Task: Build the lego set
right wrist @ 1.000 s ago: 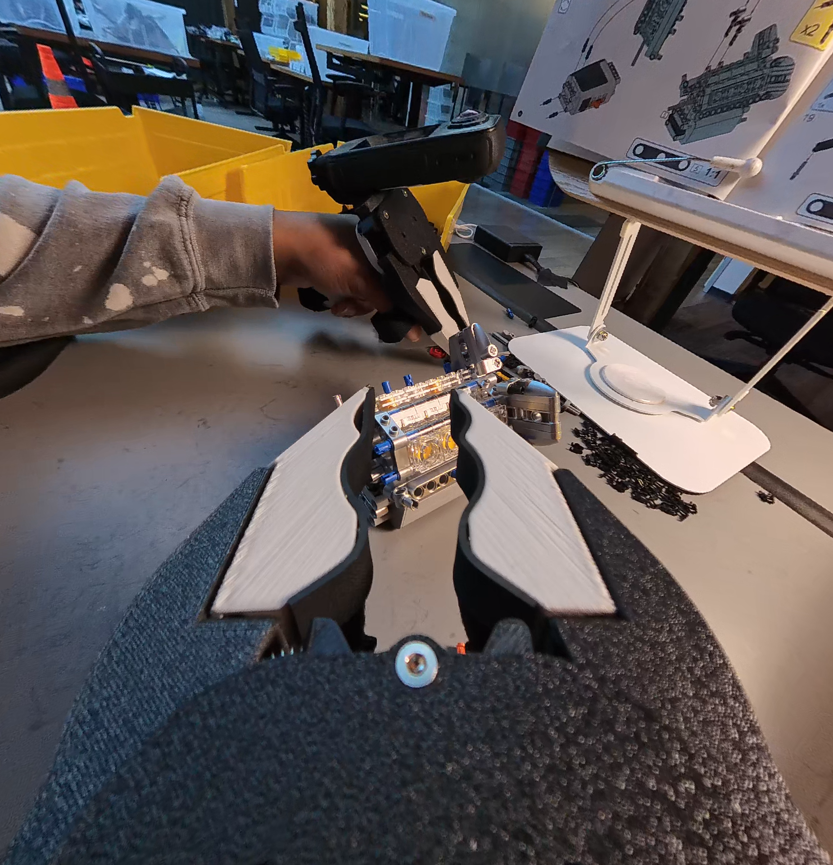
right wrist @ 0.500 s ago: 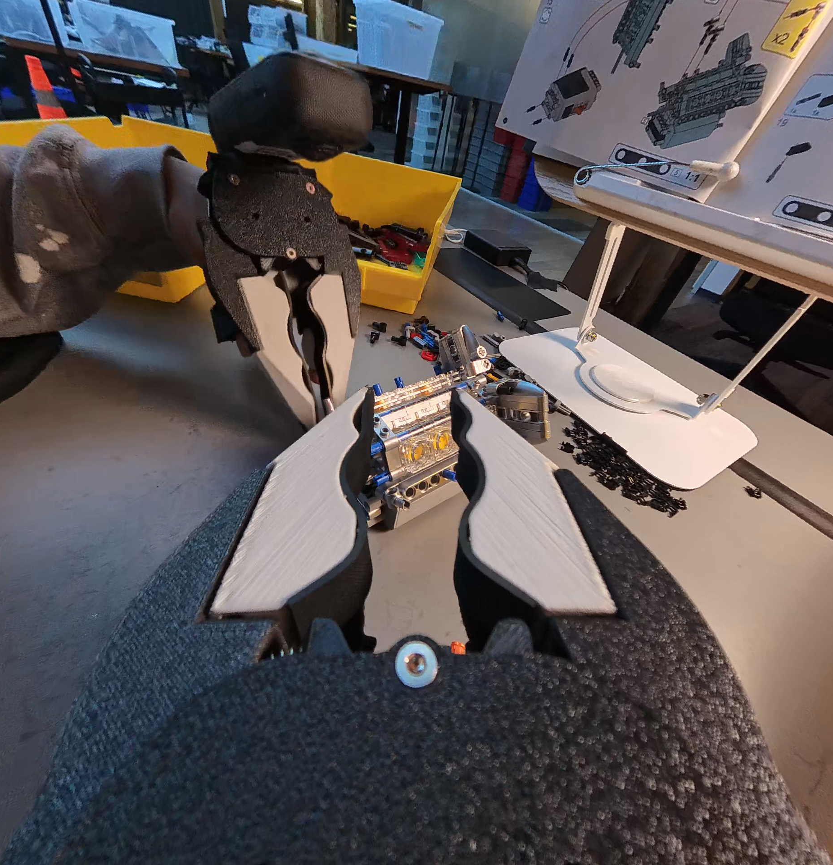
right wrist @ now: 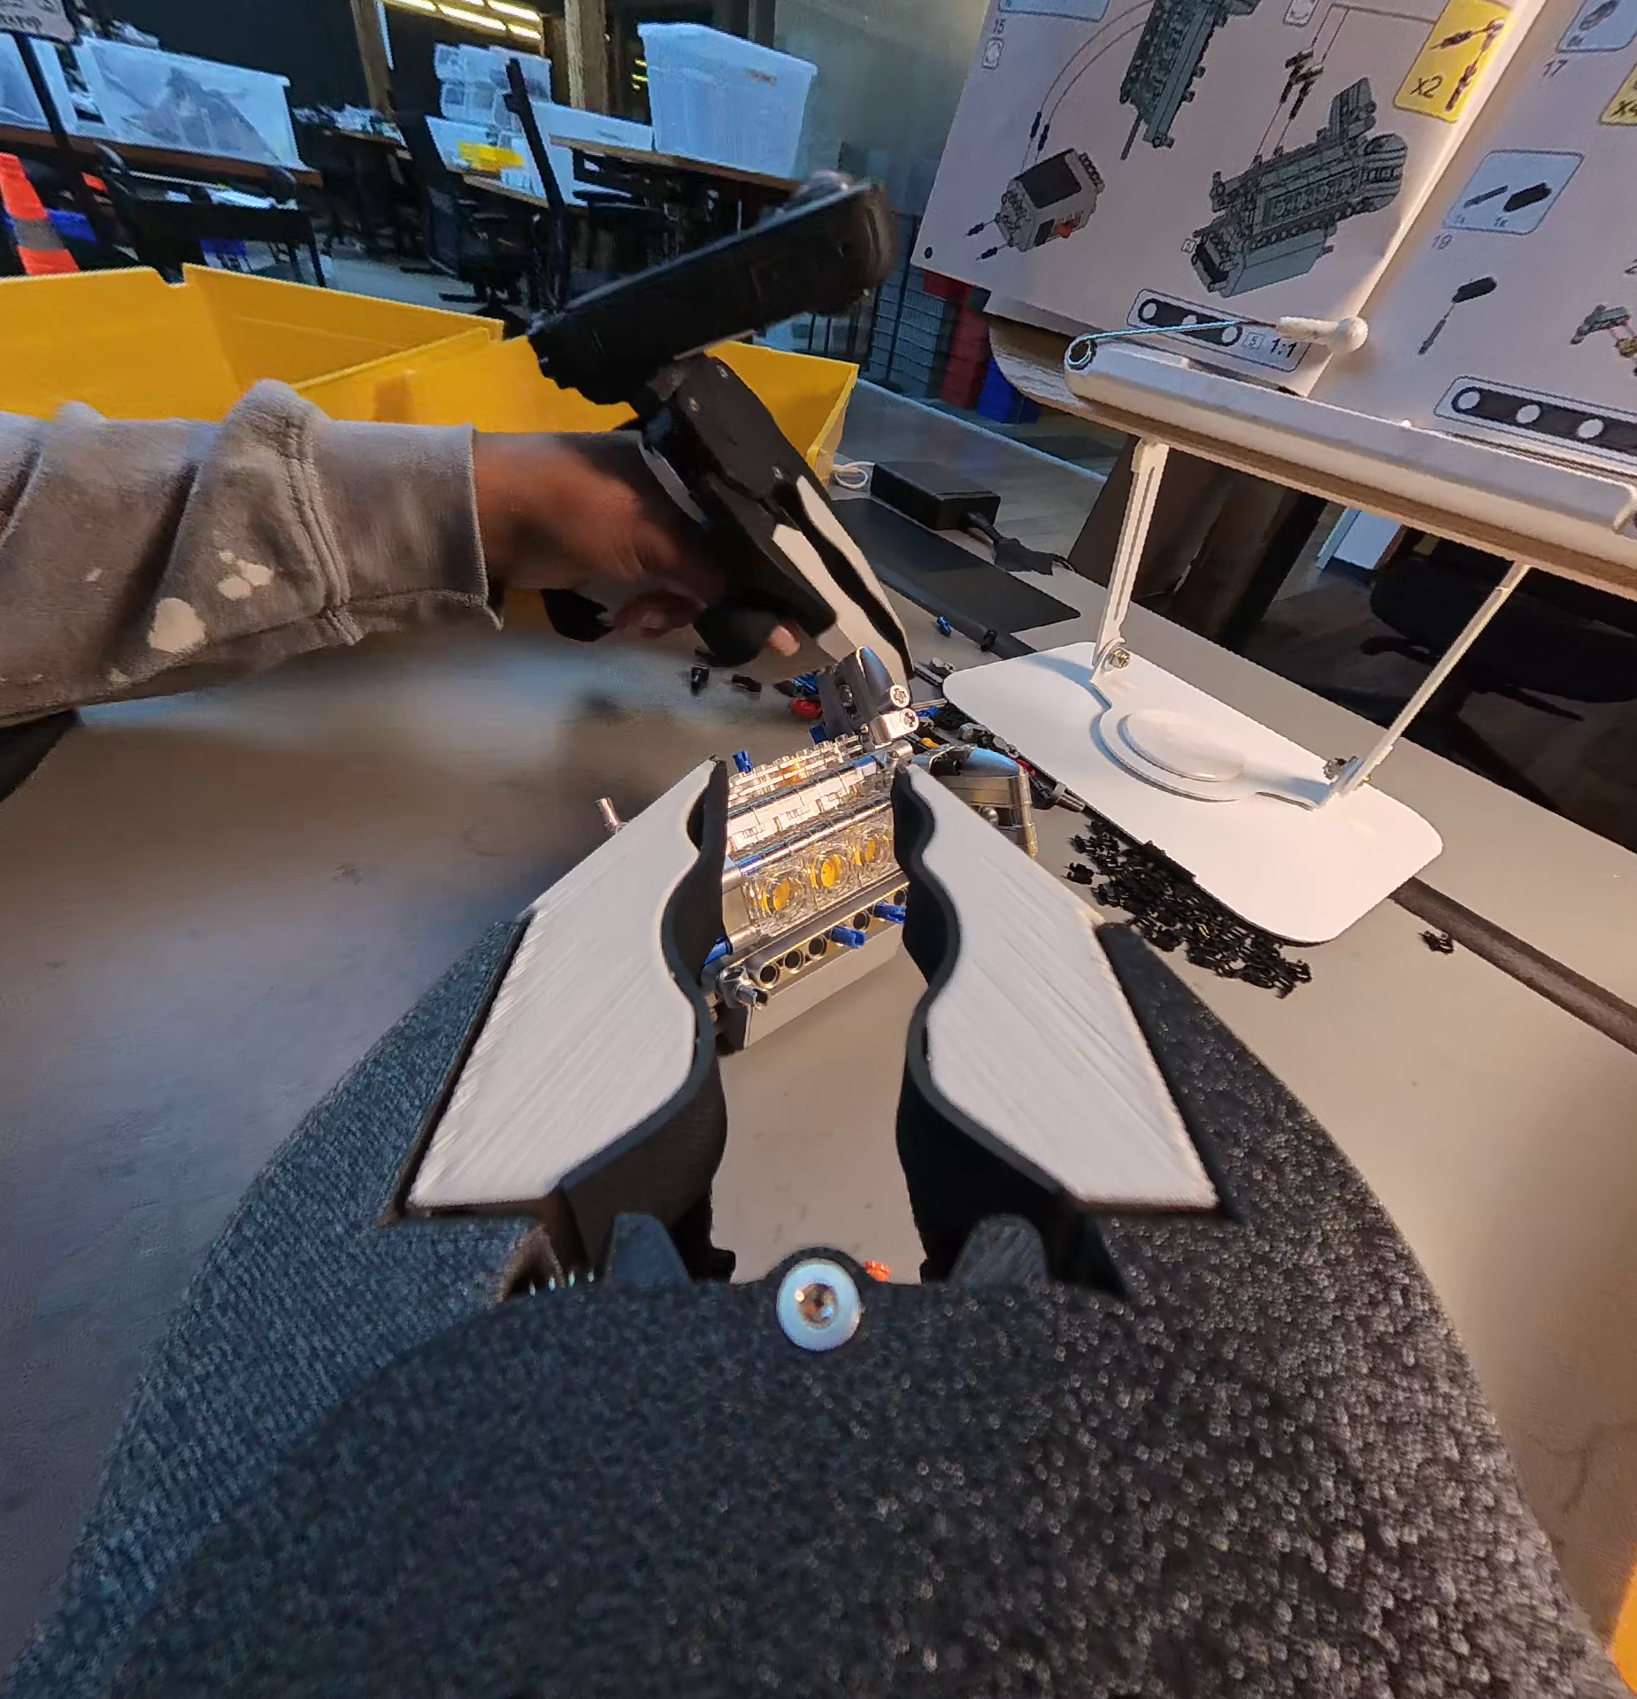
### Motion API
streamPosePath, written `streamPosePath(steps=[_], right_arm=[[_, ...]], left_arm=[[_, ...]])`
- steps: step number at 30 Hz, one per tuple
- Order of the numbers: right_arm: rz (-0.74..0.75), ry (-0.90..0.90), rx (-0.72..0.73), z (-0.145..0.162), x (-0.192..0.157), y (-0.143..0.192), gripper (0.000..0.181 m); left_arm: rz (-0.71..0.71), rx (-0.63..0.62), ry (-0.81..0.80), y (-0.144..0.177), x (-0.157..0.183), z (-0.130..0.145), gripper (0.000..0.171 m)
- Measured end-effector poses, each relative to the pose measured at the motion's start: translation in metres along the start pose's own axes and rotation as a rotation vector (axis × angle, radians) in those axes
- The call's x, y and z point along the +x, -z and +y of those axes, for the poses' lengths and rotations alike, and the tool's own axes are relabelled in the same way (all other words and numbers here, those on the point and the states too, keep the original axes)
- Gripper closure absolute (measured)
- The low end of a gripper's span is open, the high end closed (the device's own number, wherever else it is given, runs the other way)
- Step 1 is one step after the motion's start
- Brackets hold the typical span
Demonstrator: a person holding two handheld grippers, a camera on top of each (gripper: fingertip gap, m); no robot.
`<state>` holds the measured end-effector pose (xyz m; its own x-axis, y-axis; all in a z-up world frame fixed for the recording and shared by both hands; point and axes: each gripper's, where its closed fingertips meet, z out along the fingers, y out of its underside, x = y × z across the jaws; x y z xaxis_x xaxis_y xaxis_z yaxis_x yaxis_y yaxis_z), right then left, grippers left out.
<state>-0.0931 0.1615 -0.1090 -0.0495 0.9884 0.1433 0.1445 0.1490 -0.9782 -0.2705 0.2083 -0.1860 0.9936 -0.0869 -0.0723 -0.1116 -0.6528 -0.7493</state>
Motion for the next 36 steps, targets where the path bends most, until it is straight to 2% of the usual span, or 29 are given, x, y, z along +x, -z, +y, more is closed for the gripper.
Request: streamPosePath(steps=[5, 13, 16, 19, 24, 26, 28, 30, 36], right_arm=[[0.011, -0.005, 0.003, 0.000, 0.004, 0.001, 0.146], [0.007, -0.007, 0.000, 0.000, 0.003, 0.001, 0.146], [-0.001, -0.006, -0.009, 0.002, 0.002, 0.000, 0.145], [-0.003, 0.021, -0.049, 0.007, -0.001, -0.004, 0.138], [-0.043, 0.128, -0.227, 0.034, -0.021, -0.016, 0.107], [-0.033, 0.166, -0.285, 0.043, -0.025, -0.022, 0.103], [0.017, 0.185, -0.316, 0.046, -0.021, -0.028, 0.108], [0.059, 0.190, -0.328, 0.045, -0.014, -0.029, 0.127], [0.112, 0.143, -0.383, 0.051, -0.001, -0.017, 0.144]], left_arm=[[-0.034, -0.103, -0.018, -0.022, -0.007, 0.009, 0.158], [-0.002, -0.094, -0.014, -0.022, -0.008, 0.009, 0.171], [0.021, -0.081, -0.009, -0.020, -0.006, 0.009, 0.171], [0.019, -0.075, -0.016, -0.018, -0.007, 0.008, 0.171], [-0.003, -0.054, -0.034, -0.016, -0.011, 0.003, 0.171], [0.005, -0.045, -0.030, -0.018, -0.010, 0.003, 0.159], [0.011, -0.039, -0.023, -0.020, -0.009, 0.003, 0.153], [0.007, -0.036, -0.027, -0.021, -0.009, 0.003, 0.153], [-0.006, -0.014, -0.037, -0.013, -0.011, 0.003, 0.153]])
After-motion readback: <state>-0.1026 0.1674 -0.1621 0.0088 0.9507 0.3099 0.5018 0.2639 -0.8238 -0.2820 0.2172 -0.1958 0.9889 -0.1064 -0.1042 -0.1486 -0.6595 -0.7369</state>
